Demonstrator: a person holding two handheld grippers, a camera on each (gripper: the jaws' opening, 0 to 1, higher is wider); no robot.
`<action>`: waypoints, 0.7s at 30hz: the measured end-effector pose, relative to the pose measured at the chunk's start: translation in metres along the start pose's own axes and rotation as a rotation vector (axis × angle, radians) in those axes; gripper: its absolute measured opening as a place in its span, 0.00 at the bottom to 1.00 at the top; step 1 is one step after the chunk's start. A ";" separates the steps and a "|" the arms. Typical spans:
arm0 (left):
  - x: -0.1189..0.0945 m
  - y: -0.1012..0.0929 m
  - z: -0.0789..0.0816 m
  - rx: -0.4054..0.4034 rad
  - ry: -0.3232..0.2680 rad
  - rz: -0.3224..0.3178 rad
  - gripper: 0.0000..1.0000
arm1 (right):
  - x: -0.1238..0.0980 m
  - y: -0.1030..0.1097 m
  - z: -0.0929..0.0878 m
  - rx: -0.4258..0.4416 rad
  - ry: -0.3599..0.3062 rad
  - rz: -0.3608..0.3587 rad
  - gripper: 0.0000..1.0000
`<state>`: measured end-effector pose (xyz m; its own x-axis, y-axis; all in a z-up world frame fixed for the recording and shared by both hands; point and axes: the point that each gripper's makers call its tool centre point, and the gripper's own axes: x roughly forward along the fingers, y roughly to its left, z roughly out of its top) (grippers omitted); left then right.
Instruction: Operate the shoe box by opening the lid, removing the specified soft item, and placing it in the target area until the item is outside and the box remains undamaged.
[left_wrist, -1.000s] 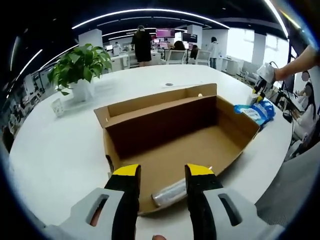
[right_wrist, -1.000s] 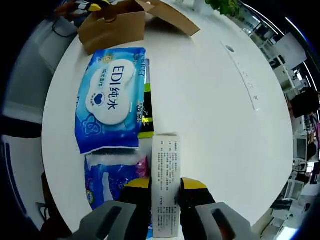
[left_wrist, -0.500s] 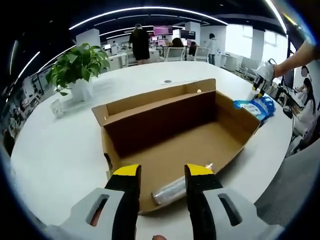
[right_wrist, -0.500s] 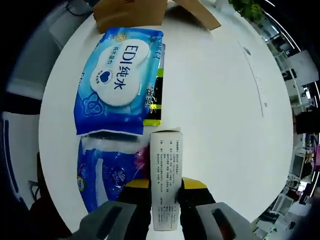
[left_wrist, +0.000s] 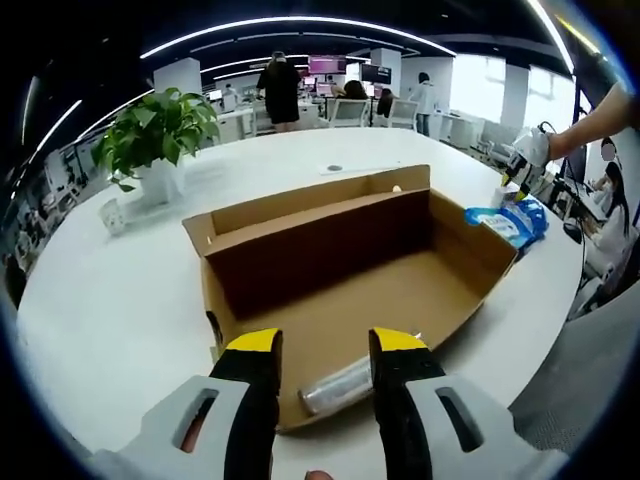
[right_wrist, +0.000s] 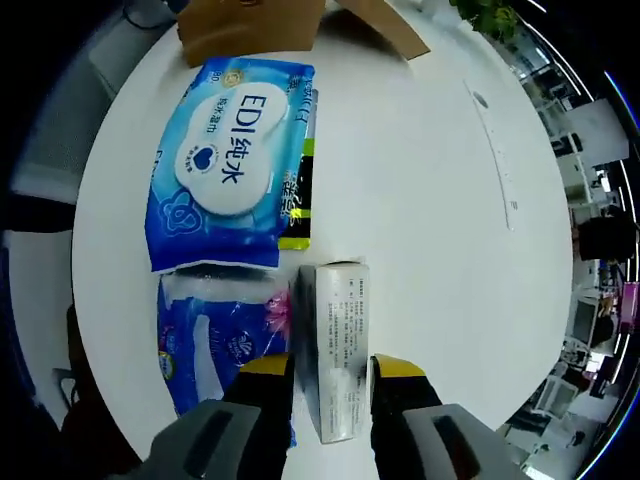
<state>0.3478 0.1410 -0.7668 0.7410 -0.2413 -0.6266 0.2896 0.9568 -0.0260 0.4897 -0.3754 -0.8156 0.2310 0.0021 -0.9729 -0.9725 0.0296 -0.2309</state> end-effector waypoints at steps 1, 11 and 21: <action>0.000 -0.001 0.000 -0.004 -0.002 -0.005 0.35 | -0.004 0.003 0.001 0.005 0.003 -0.002 0.27; 0.000 -0.008 0.006 -0.015 -0.024 -0.035 0.35 | -0.035 0.010 0.003 0.105 0.011 -0.057 0.30; -0.001 -0.018 0.010 -0.034 -0.041 -0.074 0.35 | -0.049 0.015 0.007 0.322 -0.025 -0.109 0.34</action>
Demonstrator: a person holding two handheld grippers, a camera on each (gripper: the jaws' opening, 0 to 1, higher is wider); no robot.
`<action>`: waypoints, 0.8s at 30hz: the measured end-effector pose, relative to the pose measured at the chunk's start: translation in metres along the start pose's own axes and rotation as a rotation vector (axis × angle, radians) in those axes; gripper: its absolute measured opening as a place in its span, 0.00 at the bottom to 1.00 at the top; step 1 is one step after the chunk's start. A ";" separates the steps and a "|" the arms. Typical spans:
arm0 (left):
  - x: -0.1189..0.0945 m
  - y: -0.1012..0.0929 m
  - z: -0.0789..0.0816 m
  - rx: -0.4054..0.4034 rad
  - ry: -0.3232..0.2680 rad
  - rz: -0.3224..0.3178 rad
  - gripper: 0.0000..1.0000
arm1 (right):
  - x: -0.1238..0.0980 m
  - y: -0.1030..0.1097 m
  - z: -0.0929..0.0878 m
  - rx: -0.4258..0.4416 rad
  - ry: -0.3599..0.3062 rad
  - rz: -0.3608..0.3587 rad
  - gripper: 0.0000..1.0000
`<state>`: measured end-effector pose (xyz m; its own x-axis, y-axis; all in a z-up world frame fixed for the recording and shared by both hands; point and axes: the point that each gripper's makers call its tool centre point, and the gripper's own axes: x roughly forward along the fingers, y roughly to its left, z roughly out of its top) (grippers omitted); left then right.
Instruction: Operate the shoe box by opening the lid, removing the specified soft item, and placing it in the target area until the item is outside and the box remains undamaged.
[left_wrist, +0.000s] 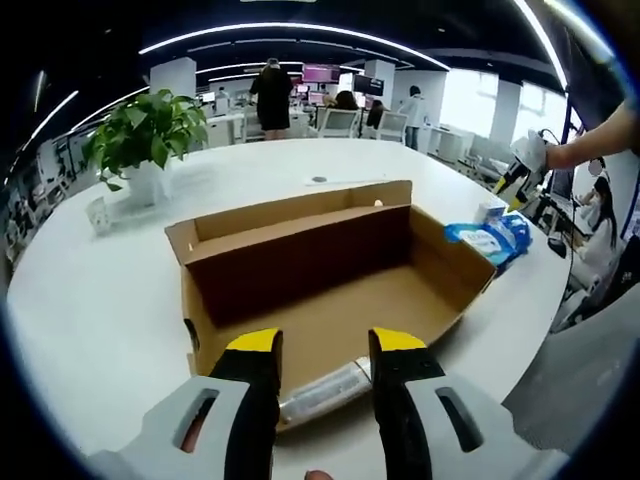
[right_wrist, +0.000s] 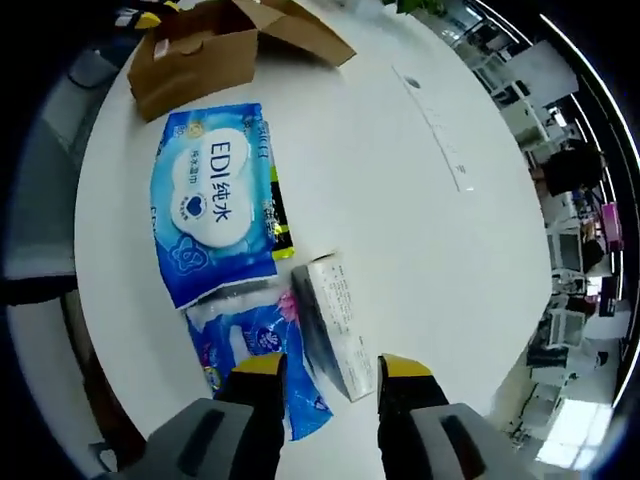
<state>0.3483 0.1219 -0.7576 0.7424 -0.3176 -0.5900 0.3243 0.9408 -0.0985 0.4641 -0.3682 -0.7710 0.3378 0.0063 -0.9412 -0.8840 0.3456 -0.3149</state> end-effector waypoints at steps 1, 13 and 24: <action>0.000 -0.001 0.001 -0.001 -0.003 -0.004 0.35 | -0.003 0.001 0.001 0.019 -0.005 -0.011 0.34; -0.002 -0.015 0.006 -0.004 -0.021 -0.058 0.35 | -0.034 0.015 0.043 0.268 -0.183 -0.079 0.39; 0.001 -0.028 0.007 0.004 -0.021 -0.110 0.35 | -0.059 0.041 0.085 0.351 -0.312 -0.112 0.40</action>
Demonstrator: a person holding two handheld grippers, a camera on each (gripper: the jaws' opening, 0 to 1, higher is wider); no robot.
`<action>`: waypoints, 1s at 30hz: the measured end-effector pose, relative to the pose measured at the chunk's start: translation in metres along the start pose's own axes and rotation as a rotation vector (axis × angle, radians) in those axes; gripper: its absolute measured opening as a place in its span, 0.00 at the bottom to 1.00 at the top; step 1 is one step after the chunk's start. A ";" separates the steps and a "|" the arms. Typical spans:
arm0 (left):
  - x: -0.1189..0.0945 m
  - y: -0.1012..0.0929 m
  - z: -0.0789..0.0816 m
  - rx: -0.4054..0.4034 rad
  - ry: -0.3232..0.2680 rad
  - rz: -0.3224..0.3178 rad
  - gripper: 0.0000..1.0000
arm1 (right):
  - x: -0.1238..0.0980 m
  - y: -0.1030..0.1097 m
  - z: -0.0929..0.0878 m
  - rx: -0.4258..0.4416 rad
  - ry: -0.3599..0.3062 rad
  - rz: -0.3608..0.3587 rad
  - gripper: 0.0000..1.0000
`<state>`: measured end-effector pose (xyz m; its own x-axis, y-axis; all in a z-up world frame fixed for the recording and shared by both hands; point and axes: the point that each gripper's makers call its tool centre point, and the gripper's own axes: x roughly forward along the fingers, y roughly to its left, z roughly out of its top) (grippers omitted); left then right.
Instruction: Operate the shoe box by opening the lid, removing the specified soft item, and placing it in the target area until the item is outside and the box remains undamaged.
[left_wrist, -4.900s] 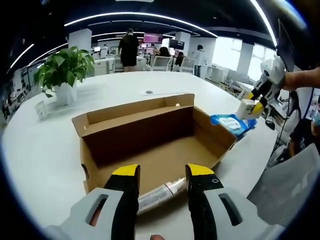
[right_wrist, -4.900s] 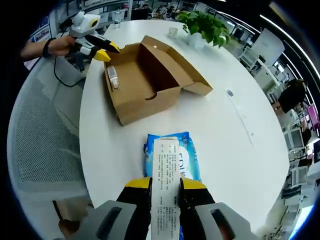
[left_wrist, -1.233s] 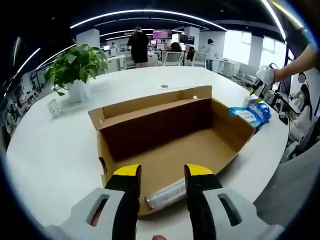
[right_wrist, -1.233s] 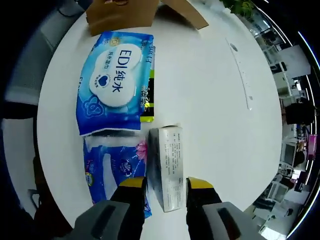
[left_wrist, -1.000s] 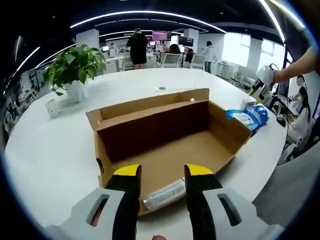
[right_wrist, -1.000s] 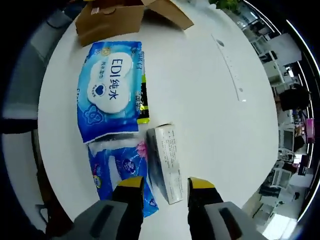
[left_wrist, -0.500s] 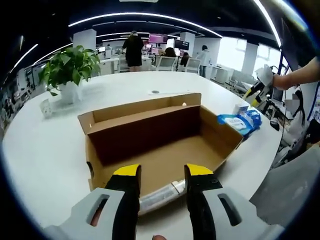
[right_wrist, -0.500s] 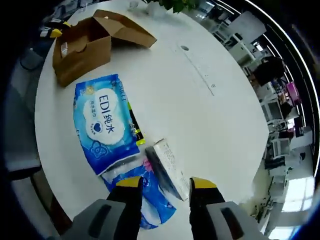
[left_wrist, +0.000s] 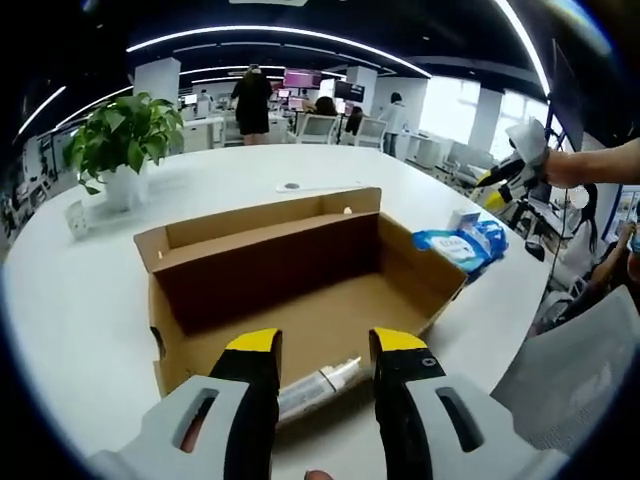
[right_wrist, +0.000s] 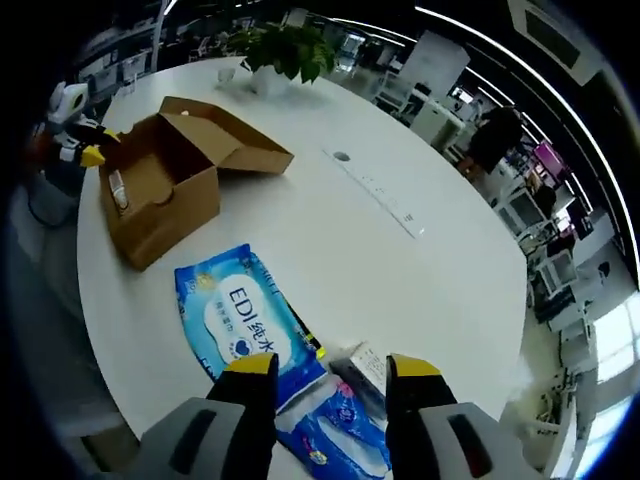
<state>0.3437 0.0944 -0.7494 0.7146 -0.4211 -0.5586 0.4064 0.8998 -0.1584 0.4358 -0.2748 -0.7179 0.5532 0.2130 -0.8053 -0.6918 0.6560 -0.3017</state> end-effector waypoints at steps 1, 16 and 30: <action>0.000 -0.001 0.000 0.001 0.000 -0.003 0.35 | -0.001 0.004 0.004 0.017 -0.017 0.000 0.40; 0.001 -0.011 -0.001 0.020 0.004 -0.043 0.35 | -0.009 0.083 0.040 0.214 -0.206 0.022 0.41; 0.002 -0.018 -0.004 0.038 0.017 -0.064 0.35 | 0.009 0.152 0.059 0.304 -0.282 0.112 0.43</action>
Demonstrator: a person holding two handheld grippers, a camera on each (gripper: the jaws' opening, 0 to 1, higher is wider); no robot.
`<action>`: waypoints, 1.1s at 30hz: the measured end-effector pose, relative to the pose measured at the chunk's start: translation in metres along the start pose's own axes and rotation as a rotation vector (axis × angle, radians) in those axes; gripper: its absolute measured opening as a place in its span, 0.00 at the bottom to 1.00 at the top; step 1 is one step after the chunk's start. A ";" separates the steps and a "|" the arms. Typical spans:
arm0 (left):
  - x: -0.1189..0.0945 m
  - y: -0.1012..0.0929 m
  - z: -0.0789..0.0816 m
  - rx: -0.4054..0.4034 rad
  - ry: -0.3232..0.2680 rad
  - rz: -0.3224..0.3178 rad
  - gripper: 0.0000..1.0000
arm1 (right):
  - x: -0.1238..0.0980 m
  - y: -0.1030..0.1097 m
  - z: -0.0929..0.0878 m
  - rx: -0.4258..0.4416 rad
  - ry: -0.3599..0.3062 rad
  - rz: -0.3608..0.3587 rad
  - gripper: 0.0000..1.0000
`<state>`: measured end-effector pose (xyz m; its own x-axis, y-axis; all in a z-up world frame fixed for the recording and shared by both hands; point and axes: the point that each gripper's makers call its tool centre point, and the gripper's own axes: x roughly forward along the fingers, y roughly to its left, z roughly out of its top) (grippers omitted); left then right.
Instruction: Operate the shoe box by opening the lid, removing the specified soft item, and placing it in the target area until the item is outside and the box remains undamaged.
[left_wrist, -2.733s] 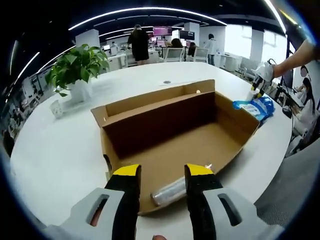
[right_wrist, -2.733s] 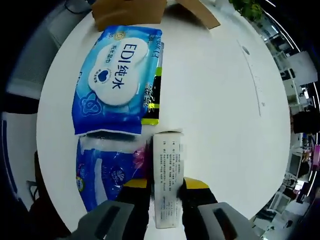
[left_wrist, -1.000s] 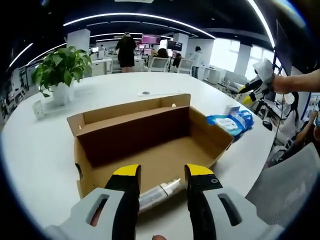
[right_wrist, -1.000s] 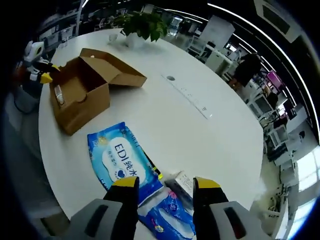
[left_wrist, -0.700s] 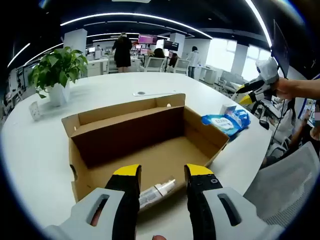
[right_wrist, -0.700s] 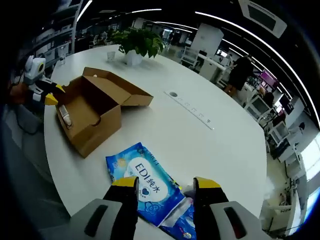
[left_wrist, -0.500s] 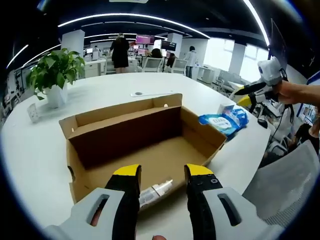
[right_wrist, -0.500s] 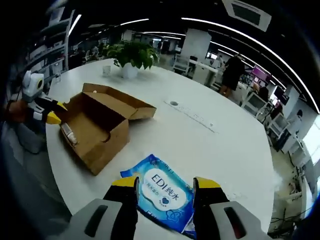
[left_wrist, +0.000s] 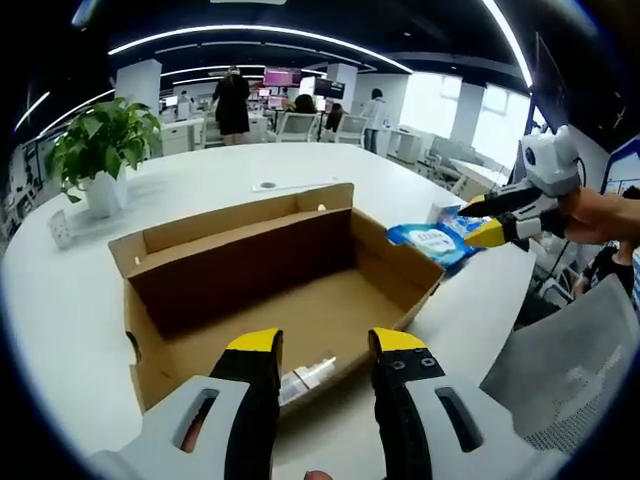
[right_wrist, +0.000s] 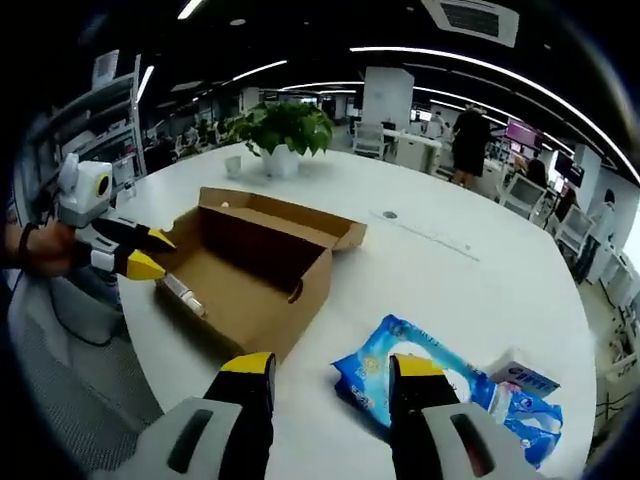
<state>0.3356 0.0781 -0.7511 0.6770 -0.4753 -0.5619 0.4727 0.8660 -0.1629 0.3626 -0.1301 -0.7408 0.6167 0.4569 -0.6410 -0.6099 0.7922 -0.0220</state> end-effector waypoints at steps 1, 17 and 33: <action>0.000 0.000 -0.001 -0.001 0.002 0.001 0.35 | 0.001 0.005 0.000 -0.003 -0.002 0.006 0.43; 0.002 -0.003 -0.007 0.006 0.033 -0.001 0.34 | 0.015 0.071 -0.005 0.026 -0.039 0.054 0.43; -0.010 0.008 0.001 0.110 0.065 -0.013 0.34 | 0.007 0.094 -0.014 0.019 -0.067 0.035 0.44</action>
<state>0.3332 0.0895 -0.7455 0.6342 -0.4727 -0.6118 0.5429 0.8357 -0.0830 0.3027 -0.0579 -0.7584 0.6278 0.5101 -0.5880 -0.6223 0.7827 0.0145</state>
